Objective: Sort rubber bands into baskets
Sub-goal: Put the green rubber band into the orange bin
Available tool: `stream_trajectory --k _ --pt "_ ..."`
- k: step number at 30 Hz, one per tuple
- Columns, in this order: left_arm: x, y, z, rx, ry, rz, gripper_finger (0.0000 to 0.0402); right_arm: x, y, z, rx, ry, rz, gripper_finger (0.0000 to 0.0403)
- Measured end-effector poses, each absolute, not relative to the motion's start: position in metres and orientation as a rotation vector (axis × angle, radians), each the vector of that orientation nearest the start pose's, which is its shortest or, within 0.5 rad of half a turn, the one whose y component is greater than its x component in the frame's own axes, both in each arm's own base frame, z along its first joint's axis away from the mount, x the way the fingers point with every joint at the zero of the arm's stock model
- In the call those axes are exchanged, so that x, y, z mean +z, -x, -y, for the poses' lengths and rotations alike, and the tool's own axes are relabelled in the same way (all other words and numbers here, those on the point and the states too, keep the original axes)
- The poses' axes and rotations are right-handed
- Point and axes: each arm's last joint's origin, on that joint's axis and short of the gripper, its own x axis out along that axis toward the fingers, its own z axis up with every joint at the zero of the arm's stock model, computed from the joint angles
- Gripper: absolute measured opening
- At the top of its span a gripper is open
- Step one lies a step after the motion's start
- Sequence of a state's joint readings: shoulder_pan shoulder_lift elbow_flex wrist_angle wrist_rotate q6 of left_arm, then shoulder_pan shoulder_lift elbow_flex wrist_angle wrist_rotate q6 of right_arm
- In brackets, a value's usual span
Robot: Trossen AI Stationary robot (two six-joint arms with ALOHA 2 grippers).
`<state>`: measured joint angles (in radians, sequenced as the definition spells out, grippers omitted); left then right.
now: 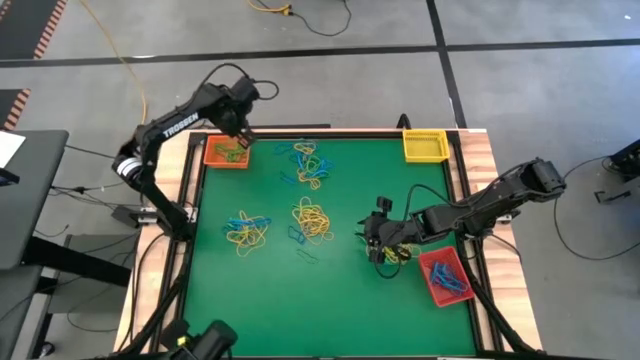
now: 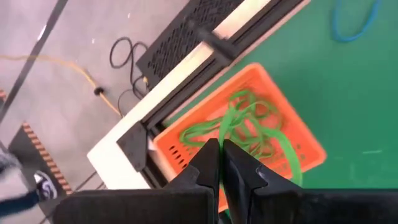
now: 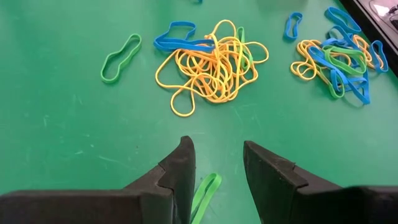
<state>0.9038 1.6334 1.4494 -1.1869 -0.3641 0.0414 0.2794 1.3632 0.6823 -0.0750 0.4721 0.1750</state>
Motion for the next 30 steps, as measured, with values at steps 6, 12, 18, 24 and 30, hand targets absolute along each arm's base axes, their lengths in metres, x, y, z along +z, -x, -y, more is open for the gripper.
stream_trajectory --k 6,12,18,24,30 --pt "0.253 -0.162 -0.253 1.035 0.415 -1.492 0.0 0.19 -0.255 -0.06 -0.243 0.111 -0.683 0.0164" --pt "0.22 -0.148 -0.252 1.012 0.484 -1.515 0.0 0.19 -0.255 -0.06 -0.243 0.111 -0.683 0.0164" --pt "0.199 -0.139 -0.251 1.02 0.497 -1.52 0.0 0.19 -0.255 -0.06 -0.243 0.11 -0.683 0.0164" --pt "0.194 -0.138 -0.253 1.054 0.469 -1.499 0.002 0.19 -0.255 -0.06 -0.244 0.106 -0.681 0.0164" --pt "0.195 -0.14 -0.255 1.096 0.427 -1.49 0.0063 0.19 -0.255 -0.06 -0.244 0.107 -0.681 0.0164"
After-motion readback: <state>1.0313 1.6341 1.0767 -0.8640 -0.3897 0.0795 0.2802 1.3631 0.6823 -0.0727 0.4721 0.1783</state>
